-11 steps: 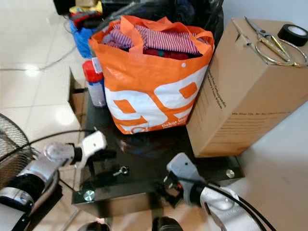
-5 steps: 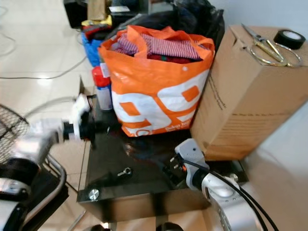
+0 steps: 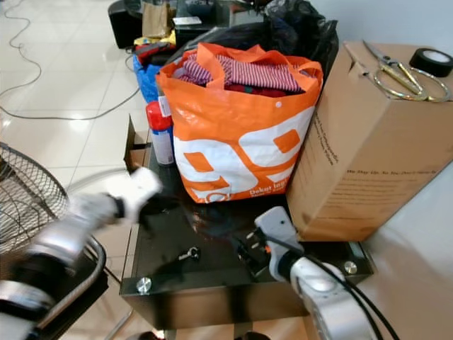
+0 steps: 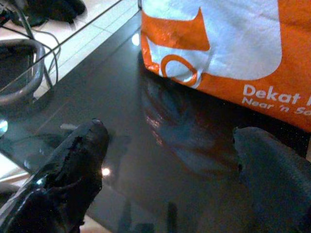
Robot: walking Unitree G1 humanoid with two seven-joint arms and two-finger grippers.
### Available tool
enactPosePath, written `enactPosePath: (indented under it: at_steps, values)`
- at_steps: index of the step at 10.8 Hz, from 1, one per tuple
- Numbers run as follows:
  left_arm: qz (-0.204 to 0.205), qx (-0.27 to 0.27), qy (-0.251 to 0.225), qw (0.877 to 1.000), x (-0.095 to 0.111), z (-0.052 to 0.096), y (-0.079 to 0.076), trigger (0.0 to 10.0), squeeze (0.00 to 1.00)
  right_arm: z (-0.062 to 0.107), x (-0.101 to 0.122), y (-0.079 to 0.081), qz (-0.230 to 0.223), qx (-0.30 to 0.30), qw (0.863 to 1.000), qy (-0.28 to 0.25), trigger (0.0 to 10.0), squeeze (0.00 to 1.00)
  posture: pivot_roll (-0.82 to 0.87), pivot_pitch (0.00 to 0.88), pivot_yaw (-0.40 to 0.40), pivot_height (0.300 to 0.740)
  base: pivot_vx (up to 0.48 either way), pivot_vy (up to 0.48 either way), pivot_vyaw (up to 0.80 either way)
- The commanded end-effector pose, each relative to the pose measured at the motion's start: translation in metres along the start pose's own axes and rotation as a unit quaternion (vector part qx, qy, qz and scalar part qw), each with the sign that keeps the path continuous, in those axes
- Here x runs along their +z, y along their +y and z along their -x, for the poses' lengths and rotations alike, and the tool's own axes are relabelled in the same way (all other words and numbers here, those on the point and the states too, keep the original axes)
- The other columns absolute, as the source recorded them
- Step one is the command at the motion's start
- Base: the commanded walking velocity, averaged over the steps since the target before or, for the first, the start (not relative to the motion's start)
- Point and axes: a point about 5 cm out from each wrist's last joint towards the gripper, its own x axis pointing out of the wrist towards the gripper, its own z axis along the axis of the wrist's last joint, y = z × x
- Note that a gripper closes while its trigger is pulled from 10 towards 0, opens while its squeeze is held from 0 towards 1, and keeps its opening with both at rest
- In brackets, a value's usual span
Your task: Hang keys on a hook
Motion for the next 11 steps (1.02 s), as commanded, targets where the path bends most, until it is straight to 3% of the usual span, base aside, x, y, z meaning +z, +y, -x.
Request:
enactPosePath:
  at_steps: [1, 4, 7, 11]
  values:
    - [-0.019, -0.008, 0.033, 0.999, -0.012, -0.007, -0.012, 10.0, 1.0, 0.002, -0.002, -0.002, 0.012, 0.0, 1.0, 0.013, 10.0, 0.0, -0.15, 0.0, -0.018, 0.74, 0.0, 0.0, 0.0]
    - [-0.039, -0.046, 0.051, 0.997, -0.019, -0.024, -0.033, 10.0, 1.0, 0.011, -0.004, -0.002, 0.019, 0.013, 0.999, 0.024, 10.0, 0.0, -0.18, 0.032, -0.043, 0.74, 0.0, 0.0, 0.0]
    - [-0.066, -0.049, 0.114, 0.99, -0.035, -0.023, -0.027, 10.0, 1.0, 0.025, -0.007, 0.0, 0.023, 0.022, 0.999, 0.039, 10.0, 0.0, -0.21, 0.113, -0.044, 0.74, 0.0, 0.0, 0.0]
    - [-0.08, -0.032, 0.114, 0.99, -0.029, -0.029, -0.019, 10.0, 1.0, 0.032, -0.007, 0.004, 0.018, 0.025, 0.998, 0.048, 10.0, 0.0, -0.22, 0.166, -0.042, 0.74, 0.0, 0.0, 0.0]
